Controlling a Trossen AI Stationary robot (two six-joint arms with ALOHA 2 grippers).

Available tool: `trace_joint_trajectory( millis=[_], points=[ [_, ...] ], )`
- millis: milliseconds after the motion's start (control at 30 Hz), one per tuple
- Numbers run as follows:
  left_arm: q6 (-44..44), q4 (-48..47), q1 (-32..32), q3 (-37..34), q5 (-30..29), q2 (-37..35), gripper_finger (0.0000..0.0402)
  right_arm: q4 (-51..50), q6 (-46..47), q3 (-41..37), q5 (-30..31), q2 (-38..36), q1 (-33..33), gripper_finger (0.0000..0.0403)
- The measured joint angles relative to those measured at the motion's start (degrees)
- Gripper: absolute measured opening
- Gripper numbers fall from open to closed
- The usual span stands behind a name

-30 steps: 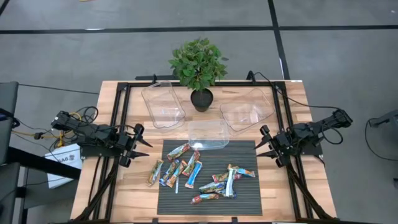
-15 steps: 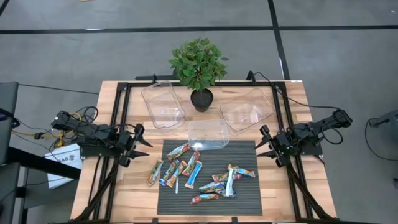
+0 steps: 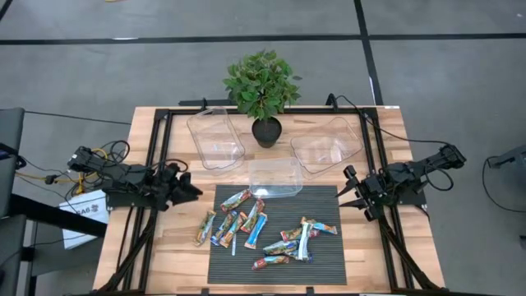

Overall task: Pick and place Granola Bars by type
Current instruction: Put the red granola bar into the left transparent bin

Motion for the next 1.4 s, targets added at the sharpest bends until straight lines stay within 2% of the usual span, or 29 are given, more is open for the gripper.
trace_joint_trajectory(
  millis=[433,567,667,967,1100,1400],
  points=[
    [-1.4,0.2,0.0,0.2,-3.0,0.0,0.0169,0.0,0.0,0.0,0.0,0.0,0.0,0.0133],
    [-0.9,-4.5,0.0,2.2,-7.5,1.5,0.0169,0.0,0.0,0.0,0.0,0.0,0.0,0.0134],
    [0.3,-6.0,0.0,4.9,-11.1,5.2,0.0169,0.0,0.0,0.0,0.0,0.0,0.0,0.0134],
    [1.4,-10.1,0.0,17.8,-20.3,25.5,0.0169,0.0,0.0,0.0,0.0,0.0,0.0,0.0134],
    [-0.6,-14.5,0.0,25.7,-20.5,37.9,0.0169,0.0,0.0,0.0,0.0,0.0,0.0,0.0133],
    [-8.5,-33.3,0.0,48.3,-19.3,66.3,0.0169,0.0,0.0,0.0,0.0,0.0,0.0,0.0133]
  ],
)
